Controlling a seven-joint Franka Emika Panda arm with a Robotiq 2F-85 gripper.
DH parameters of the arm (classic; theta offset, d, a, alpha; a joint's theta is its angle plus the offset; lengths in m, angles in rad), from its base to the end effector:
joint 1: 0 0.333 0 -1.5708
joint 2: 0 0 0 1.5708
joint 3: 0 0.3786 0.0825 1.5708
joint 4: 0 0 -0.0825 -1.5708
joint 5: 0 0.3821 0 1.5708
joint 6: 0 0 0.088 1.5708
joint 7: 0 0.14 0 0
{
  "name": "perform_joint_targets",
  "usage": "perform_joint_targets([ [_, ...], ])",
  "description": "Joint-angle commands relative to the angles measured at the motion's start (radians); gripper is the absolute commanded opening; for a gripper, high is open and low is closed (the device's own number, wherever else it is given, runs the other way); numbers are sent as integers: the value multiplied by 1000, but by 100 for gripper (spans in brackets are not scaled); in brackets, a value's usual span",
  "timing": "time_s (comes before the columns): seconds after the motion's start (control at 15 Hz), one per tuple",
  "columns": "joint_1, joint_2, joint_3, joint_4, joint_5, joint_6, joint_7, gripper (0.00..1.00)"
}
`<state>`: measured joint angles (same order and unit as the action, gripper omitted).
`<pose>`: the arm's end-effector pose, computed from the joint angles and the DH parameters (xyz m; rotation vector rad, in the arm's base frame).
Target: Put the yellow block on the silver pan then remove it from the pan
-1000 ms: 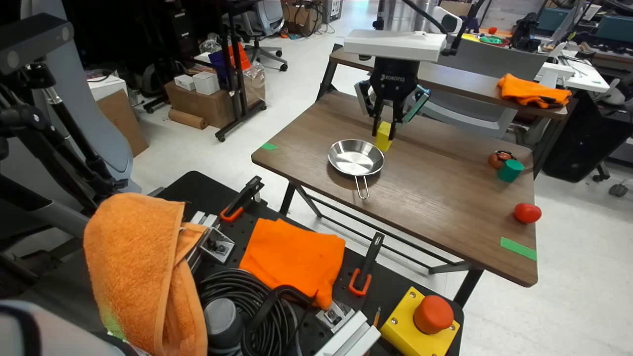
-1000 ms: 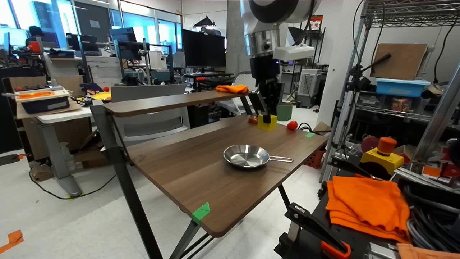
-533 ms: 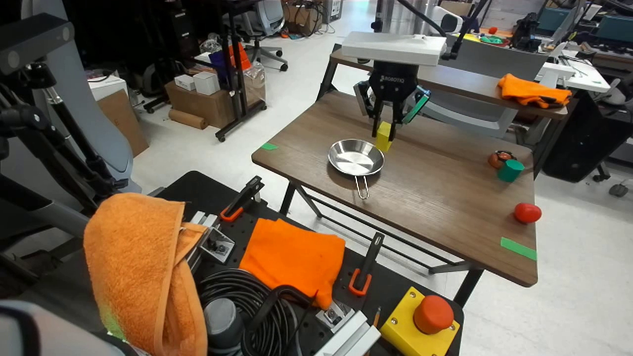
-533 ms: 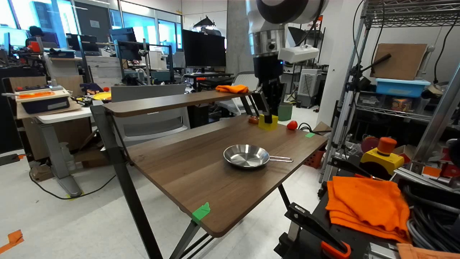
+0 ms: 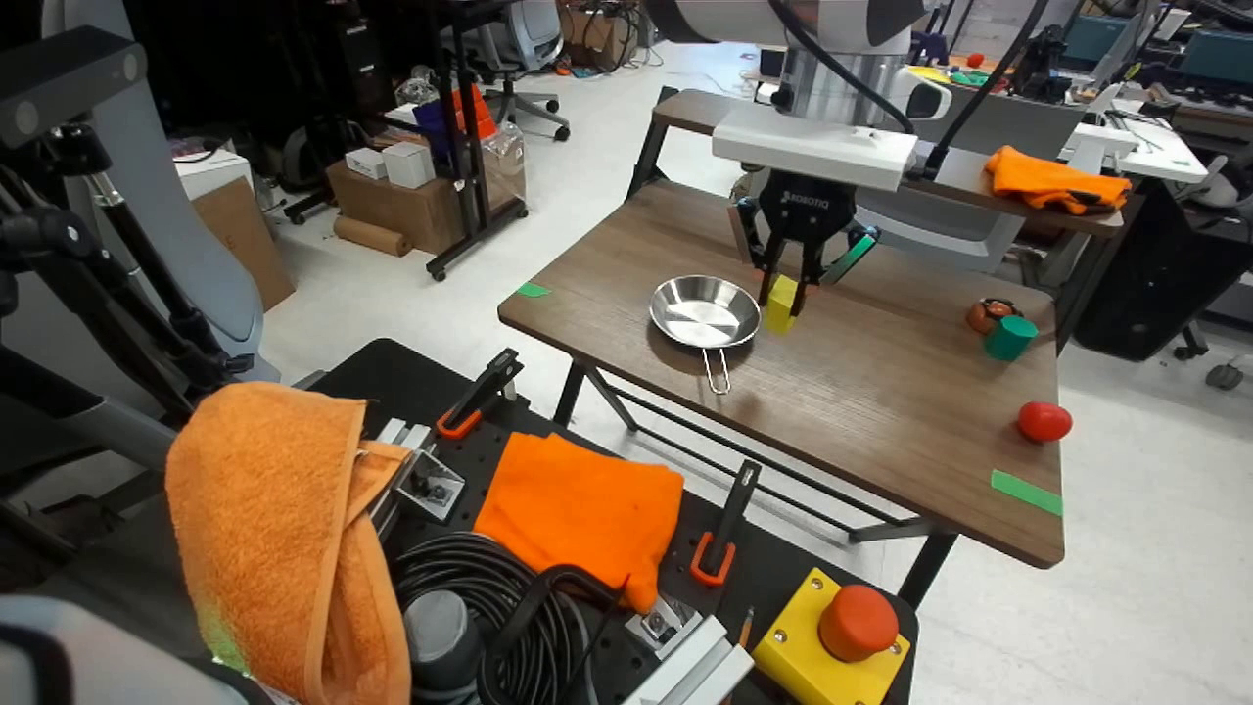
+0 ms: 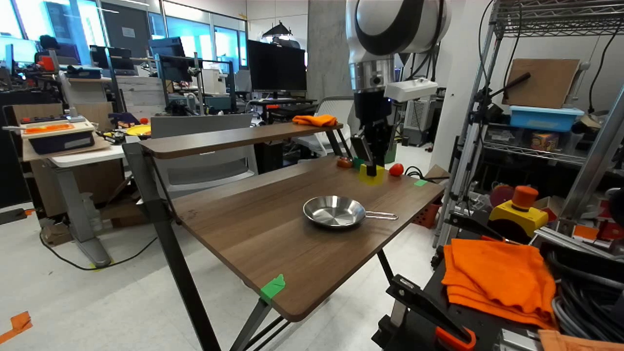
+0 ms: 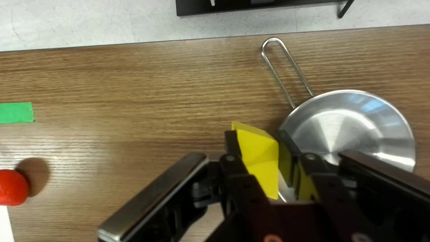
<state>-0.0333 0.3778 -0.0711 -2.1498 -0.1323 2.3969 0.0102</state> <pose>0.5697 -0.0633 0.2402 3.0313 -0.0122 -0.2062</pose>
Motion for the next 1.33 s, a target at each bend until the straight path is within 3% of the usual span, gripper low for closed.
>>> perform_joint_targets([
  [0.0,-35,18,55,-10,87,16,-121,8],
  [0.4,-36,63,91,8,115,-26,-236,8],
  [0.8,-16,96,60,45,52,-77,-203,8],
  [1.0,12,85,18,20,-19,51,-111,8],
  [1.27,-4,77,15,11,-31,158,-102,8],
])
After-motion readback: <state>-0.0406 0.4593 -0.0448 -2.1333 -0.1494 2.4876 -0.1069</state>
